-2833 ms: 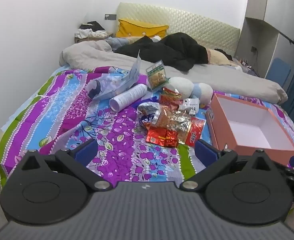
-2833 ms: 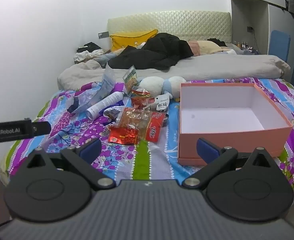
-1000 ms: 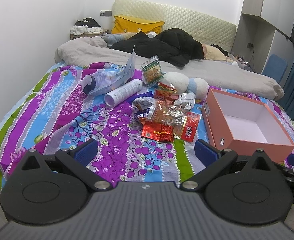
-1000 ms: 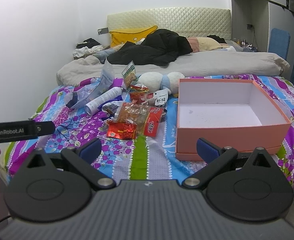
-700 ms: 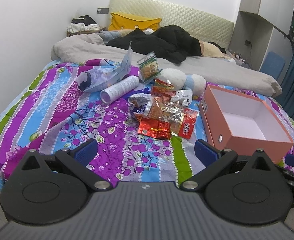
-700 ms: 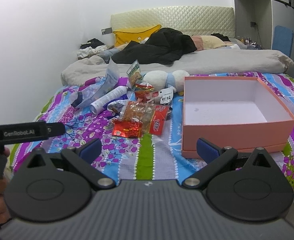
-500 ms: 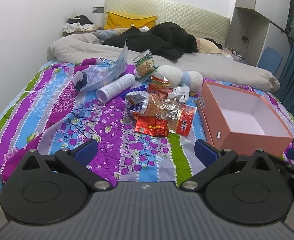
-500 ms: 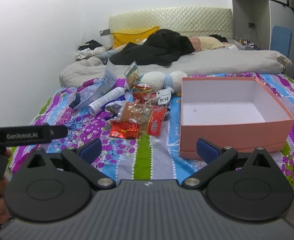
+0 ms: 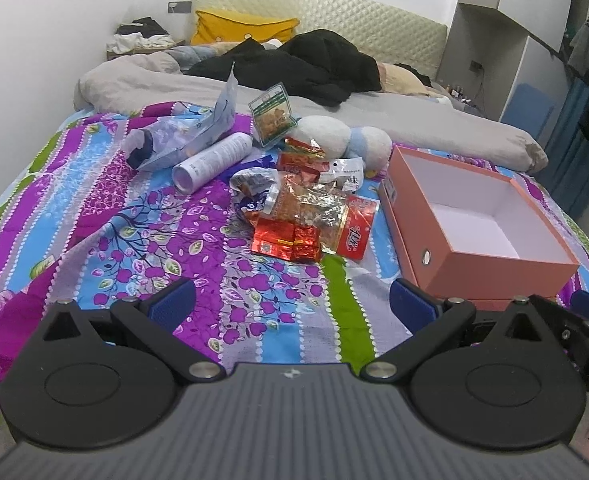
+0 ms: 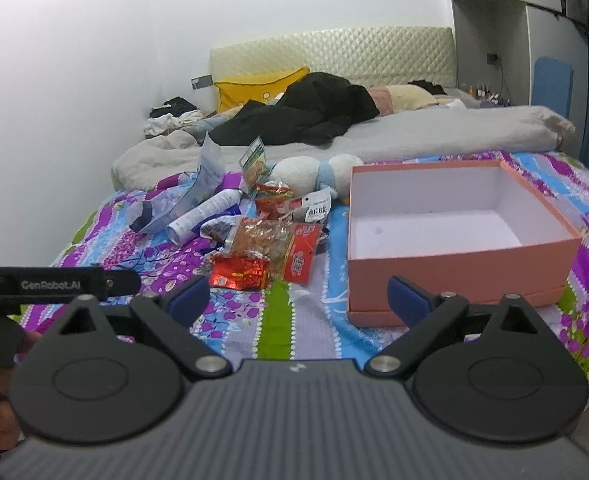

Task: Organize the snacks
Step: 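Reach both grippers into the snack pile toward the packets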

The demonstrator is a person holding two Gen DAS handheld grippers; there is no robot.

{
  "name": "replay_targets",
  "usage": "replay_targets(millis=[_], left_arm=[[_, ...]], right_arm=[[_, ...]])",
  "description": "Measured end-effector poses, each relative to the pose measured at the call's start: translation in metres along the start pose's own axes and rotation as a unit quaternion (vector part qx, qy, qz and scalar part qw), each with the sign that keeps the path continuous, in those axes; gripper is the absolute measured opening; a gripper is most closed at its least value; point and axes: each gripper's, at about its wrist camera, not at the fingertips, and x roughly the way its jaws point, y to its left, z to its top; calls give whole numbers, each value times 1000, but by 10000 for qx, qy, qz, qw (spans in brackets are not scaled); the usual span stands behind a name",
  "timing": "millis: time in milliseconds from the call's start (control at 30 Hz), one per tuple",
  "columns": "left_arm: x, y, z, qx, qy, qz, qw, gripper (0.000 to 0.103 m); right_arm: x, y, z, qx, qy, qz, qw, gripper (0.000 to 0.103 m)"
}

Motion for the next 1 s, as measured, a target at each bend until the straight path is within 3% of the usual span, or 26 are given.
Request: replay_targets(millis=[233, 433, 600, 1000], left_arm=[[16, 1, 1, 130, 28, -174, 9998, 103], [38, 10, 4, 0, 89, -377, 9992, 103], [56, 18, 6, 101, 106, -319, 9994, 103], [134, 41, -2, -28, 615, -367, 9974, 103]], right_arm=[[12, 2, -3, 68, 35, 38, 10000, 96], [31, 4, 1, 107, 73, 98, 9999, 81], [50, 8, 1, 141, 110, 106, 9998, 81], [104, 24, 1, -27, 177, 533, 9984, 81]])
